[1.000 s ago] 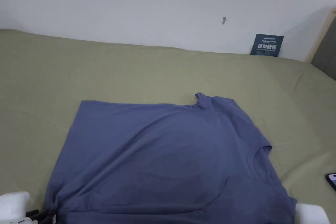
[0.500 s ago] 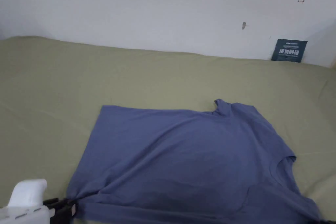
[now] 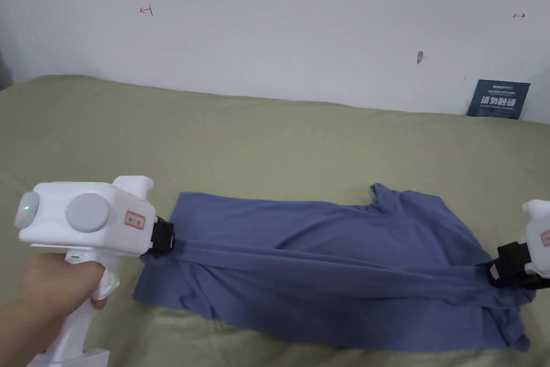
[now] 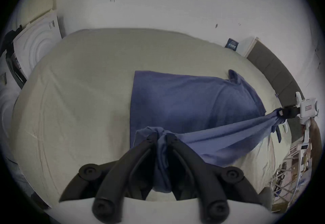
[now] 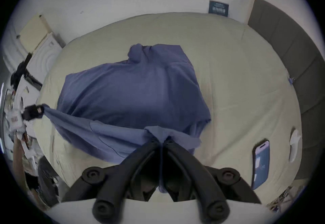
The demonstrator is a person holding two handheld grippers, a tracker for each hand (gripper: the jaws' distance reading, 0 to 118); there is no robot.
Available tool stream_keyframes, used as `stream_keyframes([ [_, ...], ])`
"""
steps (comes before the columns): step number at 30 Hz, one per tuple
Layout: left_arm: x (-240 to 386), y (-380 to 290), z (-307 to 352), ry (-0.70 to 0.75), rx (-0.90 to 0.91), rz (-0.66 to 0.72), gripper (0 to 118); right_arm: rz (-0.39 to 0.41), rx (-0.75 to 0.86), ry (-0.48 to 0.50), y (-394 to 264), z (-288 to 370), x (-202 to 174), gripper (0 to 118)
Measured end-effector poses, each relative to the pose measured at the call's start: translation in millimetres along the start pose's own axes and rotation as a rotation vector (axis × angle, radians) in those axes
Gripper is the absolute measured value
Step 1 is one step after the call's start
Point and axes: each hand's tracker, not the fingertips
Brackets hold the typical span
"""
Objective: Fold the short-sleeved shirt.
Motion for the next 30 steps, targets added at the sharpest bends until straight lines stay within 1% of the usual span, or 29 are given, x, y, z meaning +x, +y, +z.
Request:
stream_keyframes([
  [1,-1.0,4.7,-9.8,0.018,-0.014,0.004,12,-0.025,-0.004,0.004,7.6,-9.5,1.0,3],
  [2,-2.1,7.0,-19.0,0.022,-0.011,0.012,13,-0.036,0.006,0.003,12.9,-18.2,1.1,9],
  [3,-12.0,14.2,-32.4,0.021,-0.018,0.012,19,-0.037,0.018,-0.001,15.2,-24.5,0.8,30],
  [4,-13.1,14.0,-38.9,0.047,-0.002,0.019,38,-0.036,0.042,-0.029,14.2,-28.7,-1.3,56],
  [5,-13.8,14.3,-43.6,0.075,0.020,0.018,69,-0.021,0.068,-0.063,14.0,-34.3,-1.1,79],
  [6,-15.2,12.4,-47.1,0.073,0.029,0.016,97,-0.008,0.085,-0.079,10.9,-37.4,-0.7,83],
  [7,-10.2,6.2,-39.1,0.081,0.048,0.040,100,-0.008,0.097,-0.071,7.6,-37.3,-0.4,81],
  [8,-12.9,3.2,-34.5,0.059,0.067,0.072,100,0.003,0.127,-0.055,-0.7,-32.2,-5.1,81],
  [10,-17.2,-4.7,-18.4,0.016,0.109,0.121,100,0.050,0.230,-0.046,-13.3,-14.2,-8.3,81],
  [13,-20.3,-38.3,24.4,-0.002,0.370,0.120,99,0.188,0.537,-0.036,-56.2,38.8,-24.9,81],
  [14,-17.6,-53.5,44.4,-0.013,0.461,0.117,99,0.219,0.647,-0.036,-76.2,56.4,-30.2,81],
  [16,-5.4,-91.9,78.2,-0.002,0.594,0.092,97,0.251,0.821,-0.028,-113.0,82.0,-41.4,79],
  [18,6.2,-124.3,98.7,0.045,0.641,0.055,95,0.248,0.899,-0.040,-150.5,99.4,-51.7,76],
  [19,17.5,-140.1,109.4,0.073,0.663,0.043,88,0.242,0.915,-0.049,-168.6,105.3,-57.1,67],
  [20,23.6,-156.8,116.6,0.106,0.668,0.015,74,0.241,0.912,-0.059,-185.4,107.9,-63.2,51],
  [21,29.0,-169.8,120.4,0.148,0.678,0.001,32,0.245,0.920,-0.091,-198.9,109.7,-68.4,11],
  [22,33.6,-180.4,122.5,0.189,0.668,-0.007,0,0.251,0.942,-0.164,-216.3,108.8,-73.4,0],
  [23,32.8,-189.4,123.5,0.181,0.669,-0.003,0,0.227,0.942,-0.156,-230.6,109.6,-76.7,0],
  [24,28.1,-193.5,126.3,0.140,0.653,-0.005,0,0.217,0.914,-0.086,-233.4,106.4,-74.2,0],
  [25,24.9,-197.2,126.4,0.084,0.615,0.005,0,0.197,0.899,-0.041,-241.6,104.6,-74.2,0],
  [27,20.3,-191.9,109.4,0.128,0.552,0.022,0,0.196,0.881,-0.079,-249.9,99.1,-77.4,0],
  [29,10.5,-182.0,91.4,0.078,0.461,0.055,0,0.189,0.856,-0.077,-244.4,92.7,-70.5,0],
  [30,7.8,-175.9,81.0,0.075,0.420,0.075,7,0.174,0.850,-0.077,-244.1,89.5,-69.3,0],
])
